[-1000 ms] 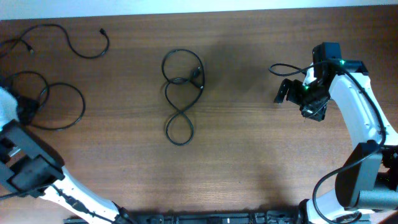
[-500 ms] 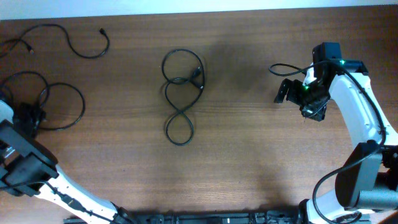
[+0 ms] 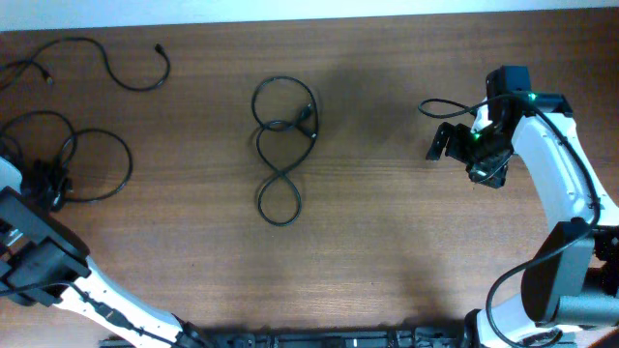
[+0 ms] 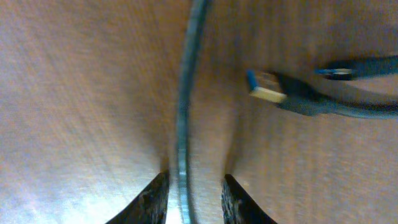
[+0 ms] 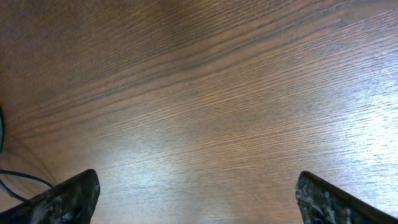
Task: Untangle cables
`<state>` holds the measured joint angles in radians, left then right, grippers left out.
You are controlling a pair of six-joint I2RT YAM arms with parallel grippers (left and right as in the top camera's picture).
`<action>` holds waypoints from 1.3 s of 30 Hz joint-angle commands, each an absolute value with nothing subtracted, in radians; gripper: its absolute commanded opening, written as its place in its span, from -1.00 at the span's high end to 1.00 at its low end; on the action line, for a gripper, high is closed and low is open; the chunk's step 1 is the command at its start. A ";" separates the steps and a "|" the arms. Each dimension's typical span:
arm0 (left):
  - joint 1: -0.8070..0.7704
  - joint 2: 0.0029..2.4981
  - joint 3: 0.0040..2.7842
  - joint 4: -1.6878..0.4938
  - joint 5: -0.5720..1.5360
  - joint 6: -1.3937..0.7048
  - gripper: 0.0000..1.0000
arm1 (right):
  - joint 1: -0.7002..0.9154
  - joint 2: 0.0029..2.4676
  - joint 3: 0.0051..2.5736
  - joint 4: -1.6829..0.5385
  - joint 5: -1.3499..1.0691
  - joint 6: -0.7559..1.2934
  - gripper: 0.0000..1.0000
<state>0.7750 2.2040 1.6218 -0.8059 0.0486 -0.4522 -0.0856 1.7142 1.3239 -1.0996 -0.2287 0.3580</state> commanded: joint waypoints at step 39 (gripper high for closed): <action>0.785 2.066 1.622 -0.640 0.527 -0.453 -0.06 | -0.086 1.703 1.327 -1.103 -0.224 0.348 -0.97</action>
<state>0.8131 2.1708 1.6234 -0.6426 0.4229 -0.5648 -0.0856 1.7142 1.3239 -1.0996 -0.2287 0.3584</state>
